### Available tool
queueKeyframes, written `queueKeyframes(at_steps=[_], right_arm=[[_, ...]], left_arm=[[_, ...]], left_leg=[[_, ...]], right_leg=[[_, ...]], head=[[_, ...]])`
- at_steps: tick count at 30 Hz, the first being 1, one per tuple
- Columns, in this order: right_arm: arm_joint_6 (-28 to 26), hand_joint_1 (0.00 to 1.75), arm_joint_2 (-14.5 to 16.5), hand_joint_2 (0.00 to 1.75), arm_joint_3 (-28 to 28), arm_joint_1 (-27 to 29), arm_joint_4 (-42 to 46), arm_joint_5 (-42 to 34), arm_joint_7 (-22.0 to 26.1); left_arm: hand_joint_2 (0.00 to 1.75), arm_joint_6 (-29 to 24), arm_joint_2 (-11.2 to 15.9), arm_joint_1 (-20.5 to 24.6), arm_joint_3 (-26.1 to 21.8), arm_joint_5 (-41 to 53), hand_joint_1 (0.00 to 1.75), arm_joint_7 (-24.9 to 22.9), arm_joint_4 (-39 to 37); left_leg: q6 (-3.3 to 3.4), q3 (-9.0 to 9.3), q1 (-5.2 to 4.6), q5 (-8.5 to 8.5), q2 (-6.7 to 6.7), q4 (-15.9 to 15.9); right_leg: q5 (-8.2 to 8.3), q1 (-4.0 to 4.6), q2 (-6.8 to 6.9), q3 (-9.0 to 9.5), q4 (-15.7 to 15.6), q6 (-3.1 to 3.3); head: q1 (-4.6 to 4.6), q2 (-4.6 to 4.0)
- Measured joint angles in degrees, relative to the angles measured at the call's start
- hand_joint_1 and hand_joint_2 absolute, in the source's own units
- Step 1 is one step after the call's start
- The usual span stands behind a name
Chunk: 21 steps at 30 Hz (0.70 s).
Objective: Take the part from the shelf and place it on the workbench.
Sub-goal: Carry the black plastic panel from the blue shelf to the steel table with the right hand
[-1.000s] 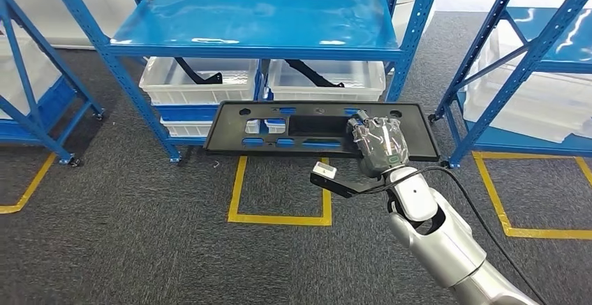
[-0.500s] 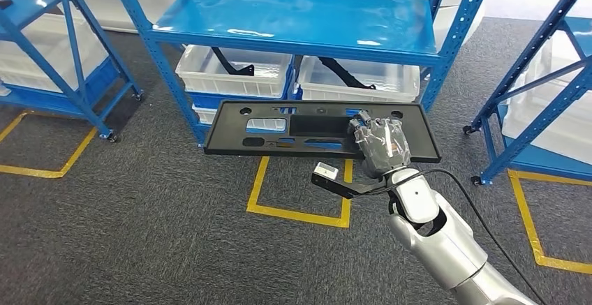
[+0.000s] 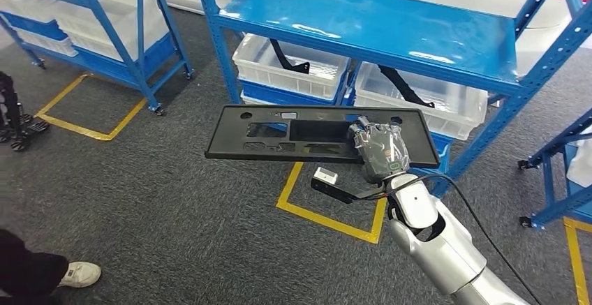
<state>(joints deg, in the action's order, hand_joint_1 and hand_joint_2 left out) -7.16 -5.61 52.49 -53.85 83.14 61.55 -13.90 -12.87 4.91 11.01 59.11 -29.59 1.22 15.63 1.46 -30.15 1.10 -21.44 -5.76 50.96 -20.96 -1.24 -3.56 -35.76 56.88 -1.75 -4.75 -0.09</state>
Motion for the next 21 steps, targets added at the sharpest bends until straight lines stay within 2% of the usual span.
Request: queueKeyframes(at_steps=[1,2,3,4,5,6,8,9,10,11,12,13,14,15,16,17,19,20,21], right_arm=[[0.0,1.75,0.0,1.75,0.0,0.0,0.0,0.1,0.0],[0.0,1.75,0.0,1.75,0.0,0.0,0.0,0.2,-0.1],[0.0,1.75,0.0,1.75,0.0,0.0,0.1,0.2,-0.1],[-0.1,1.75,0.1,1.75,0.0,-0.1,0.1,0.3,-0.1],[-0.1,1.75,0.2,1.75,-0.1,-0.1,0.2,0.3,-0.1],[-0.1,1.75,0.2,1.75,-0.1,-0.1,0.3,0.3,-0.1],[-0.1,1.75,0.2,1.75,-0.1,-0.1,0.3,0.3,-0.2],[-0.1,1.75,0.2,1.75,-0.1,-0.1,0.3,0.3,-0.3],[-0.1,1.75,0.2,1.75,-0.1,0.0,0.3,0.3,-0.3],[-0.1,1.75,0.1,1.75,-0.1,0.1,0.3,0.3,-0.3],[-0.1,1.75,0.1,1.75,-0.1,0.2,0.3,0.3,-0.2],[-0.1,1.75,0.2,1.75,-0.1,0.2,0.3,0.3,-0.2],[-0.1,1.75,0.2,1.75,-0.1,0.1,0.3,0.3,-0.2],[-0.1,1.75,0.2,1.75,-0.2,0.1,0.3,0.3,-0.3],[-0.1,1.75,0.2,1.75,-0.2,0.1,0.3,0.3,-0.3],[-0.1,1.75,0.1,1.75,-0.2,0.1,0.3,0.3,-0.3],[-0.1,1.75,0.1,1.75,-0.3,0.1,0.3,0.3,-0.3],[-0.1,1.75,0.1,1.75,-0.3,0.1,0.3,0.3,-0.3],[-0.1,1.75,0.1,1.75,-0.3,0.2,0.3,0.3,-0.3]], left_arm=[[1.75,0.0,-0.1,0.1,0.0,0.0,0.00,0.0,0.0],[1.75,0.1,-0.1,0.2,0.0,0.0,0.00,-0.1,0.0],[1.75,0.1,-0.1,0.2,0.0,0.0,0.00,-0.1,0.0],[1.75,0.1,-0.1,0.1,0.0,0.0,0.00,-0.1,0.0],[1.75,0.1,0.0,0.0,-0.1,0.0,0.00,-0.1,0.0],[1.75,0.2,0.0,0.1,-0.1,0.1,0.00,-0.1,0.0],[1.75,0.1,0.1,0.3,-0.1,0.1,0.00,-0.1,0.0],[1.75,0.1,0.1,0.3,-0.1,0.2,0.00,-0.1,0.0],[1.75,0.1,0.1,0.3,-0.2,0.2,0.00,-0.1,0.0],[1.75,0.1,0.1,0.2,-0.2,0.2,0.00,-0.1,0.0],[1.75,0.1,0.1,0.2,-0.2,0.3,0.00,-0.1,0.0],[1.75,0.1,0.2,0.1,-0.2,0.3,0.00,-0.1,0.0],[1.75,0.1,0.2,0.1,-0.2,0.4,0.00,-0.1,0.0],[1.75,0.1,0.2,0.2,-0.2,0.4,0.00,-0.1,0.0],[1.75,0.1,0.3,0.3,-0.2,0.5,0.00,-0.1,0.0],[1.75,0.1,0.3,0.3,-0.2,0.6,0.00,-0.1,0.0],[1.75,0.0,0.4,0.3,-0.2,0.7,0.00,-0.1,0.0],[1.75,0.0,0.4,0.2,-0.2,0.7,0.00,-0.1,0.0],[1.75,0.0,0.4,0.2,-0.2,0.8,0.00,-0.1,0.0]], left_leg=[[-0.23,-0.15,0.07,-0.15,-0.71,0.0],[-0.51,-0.38,0.14,-0.21,-1.41,0.0],[-0.84,-0.56,0.18,-0.20,-2.14,-0.1],[-1.15,-0.83,0.28,-0.28,-2.14,-0.1],[-1.49,-1.29,0.13,-0.72,-1.08,0.5],[-1.79,-2.34,0.00,-1.66,0.52,2.5],[-2.22,-6.45,-0.22,-4.68,3.96,10.2],[-2.33,-8.98,-0.19,-5.98,4.55,14.6],[-2.39,-10.95,-0.18,-6.46,4.79,17.6],[-2.38,-11.83,-0.18,-5.86,4.90,18.5],[-2.27,-11.40,-0.21,-4.20,5.04,16.7],[-2.09,-9.85,-0.29,-1.81,5.43,12.9],[-1.79,-7.78,-0.51,0.68,6.58,8.2],[-1.44,-5.86,-0.89,2.48,7.72,4.0],[-1.06,-4.60,-1.19,3.50,8.71,1.3],[-0.70,-4.04,-1.49,3.77,9.26,0.0],[-0.07,-3.99,-1.52,3.58,8.35,-0.3],[0.19,-3.93,-1.42,3.58,7.69,-0.4],[0.52,-3.82,-1.26,3.61,7.08,-0.6]], right_leg=[[1.00,0.02,-1.05,0.92,-2.6,0.24],[1.16,0.05,-1.48,1.33,-3.8,0.40],[0.88,0.04,-0.85,1.56,-4.4,0.49],[0.68,-0.04,-0.11,1.75,-4.6,0.52],[0.56,-0.17,0.62,1.95,-4.8,0.70],[0.44,-0.30,1.32,2.24,-5.0,0.90],[0.03,-0.18,2.79,2.75,-5.1,1.41],[-0.19,-0.07,3.50,2.97,-5.1,1.56],[-0.44,0.01,4.20,3.21,-5.1,1.66],[-0.72,0.05,4.82,3.50,-5.1,1.68],[-1.01,0.06,5.39,3.85,-5.1,1.65],[-1.35,0.07,5.92,4.27,-5.1,1.58],[-1.70,0.13,6.40,4.68,-5.1,1.43],[-2.05,0.29,6.82,5.00,-5.1,1.20],[-2.34,0.48,7.21,5.21,-5.0,0.95],[-2.58,0.73,7.67,5.31,-5.0,0.69],[-3.08,0.91,8.64,5.41,-4.9,0.18],[-3.74,0.83,8.30,5.34,-4.5,-0.03],[-4.95,0.70,7.34,4.74,-2.8,-0.13]], head=[[-0.01,0.00],[-0.01,0.00],[-0.01,0.00],[-0.02,0.00],[-0.04,0.00],[-0.07,0.00],[-0.10,0.00],[-0.09,0.00],[-0.09,0.00],[-0.10,0.00],[-0.10,0.00],[-0.10,0.00],[-0.11,0.00],[-0.11,0.00],[-0.11,0.00],[-0.11,0.00],[-0.10,0.00],[-0.10,0.00],[-0.10,0.00]])
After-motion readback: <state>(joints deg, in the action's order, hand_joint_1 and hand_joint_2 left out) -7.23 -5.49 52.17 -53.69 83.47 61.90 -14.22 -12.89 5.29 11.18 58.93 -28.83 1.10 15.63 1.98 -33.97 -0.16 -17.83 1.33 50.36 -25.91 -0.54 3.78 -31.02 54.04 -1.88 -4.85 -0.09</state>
